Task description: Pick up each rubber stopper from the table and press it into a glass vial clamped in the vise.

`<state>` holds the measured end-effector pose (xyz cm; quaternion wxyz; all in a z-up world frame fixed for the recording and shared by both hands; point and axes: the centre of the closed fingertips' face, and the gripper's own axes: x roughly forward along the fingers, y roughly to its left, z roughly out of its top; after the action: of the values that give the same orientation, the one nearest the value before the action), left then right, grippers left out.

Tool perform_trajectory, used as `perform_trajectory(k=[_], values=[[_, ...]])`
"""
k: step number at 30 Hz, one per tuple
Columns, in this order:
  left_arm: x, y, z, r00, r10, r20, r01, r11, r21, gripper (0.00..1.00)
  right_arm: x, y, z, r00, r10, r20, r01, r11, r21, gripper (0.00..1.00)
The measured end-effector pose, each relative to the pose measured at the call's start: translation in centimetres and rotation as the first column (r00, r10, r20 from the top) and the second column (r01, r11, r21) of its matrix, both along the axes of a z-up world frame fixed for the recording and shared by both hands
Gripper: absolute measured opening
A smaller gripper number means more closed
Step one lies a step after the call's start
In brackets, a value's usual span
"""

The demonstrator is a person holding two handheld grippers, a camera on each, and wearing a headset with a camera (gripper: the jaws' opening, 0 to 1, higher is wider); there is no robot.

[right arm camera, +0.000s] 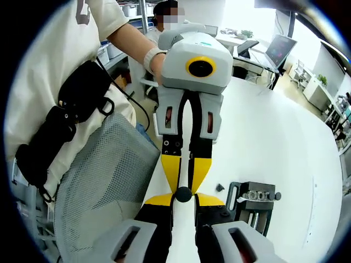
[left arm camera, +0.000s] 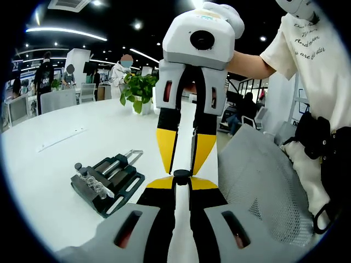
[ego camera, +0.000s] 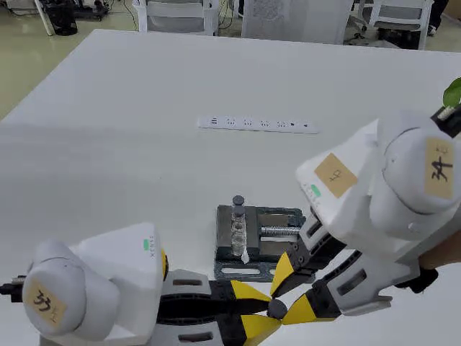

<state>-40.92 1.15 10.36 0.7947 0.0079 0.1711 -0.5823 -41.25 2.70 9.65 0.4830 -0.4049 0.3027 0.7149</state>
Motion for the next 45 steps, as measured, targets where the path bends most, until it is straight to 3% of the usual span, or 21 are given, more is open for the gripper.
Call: perform_trajectory(k=[13, 26, 35, 40, 45], values=[[-0.2, -0.1, -0.1, 1.000, -0.011, -0.021, 0.012, 1.000, 0.001, 0.04, -0.2, -0.2, -0.2, 0.999, 0.044, 0.007, -0.044, 0.999, -0.028, 0.09], [-0.6, -0.1, -0.3, 0.999, -0.032, -0.018, 0.032, 0.999, 0.024, 0.04, -0.6, -0.3, -0.4, 0.997, 0.081, 0.010, -0.080, 0.995, -0.050, 0.07], [-0.5, -0.3, -0.1, 0.999, -0.035, -0.005, 0.035, 0.999, 0.004, 0.04, -0.6, -0.6, -0.1, 0.996, 0.093, -0.001, -0.093, 0.995, -0.033, 0.08], [-0.6, -0.4, 0.0, 0.999, -0.033, -0.018, 0.033, 0.999, -0.008, 0.04, -0.9, -0.8, 0.0, 0.994, 0.108, -0.006, -0.109, 0.993, -0.034, 0.12], [-0.6, -0.4, 0.0, 0.999, -0.027, -0.024, 0.027, 0.999, -0.018, 0.04, -0.7, -0.6, 0.1, 0.994, 0.109, 0.004, -0.108, 0.994, -0.032, 0.08]])
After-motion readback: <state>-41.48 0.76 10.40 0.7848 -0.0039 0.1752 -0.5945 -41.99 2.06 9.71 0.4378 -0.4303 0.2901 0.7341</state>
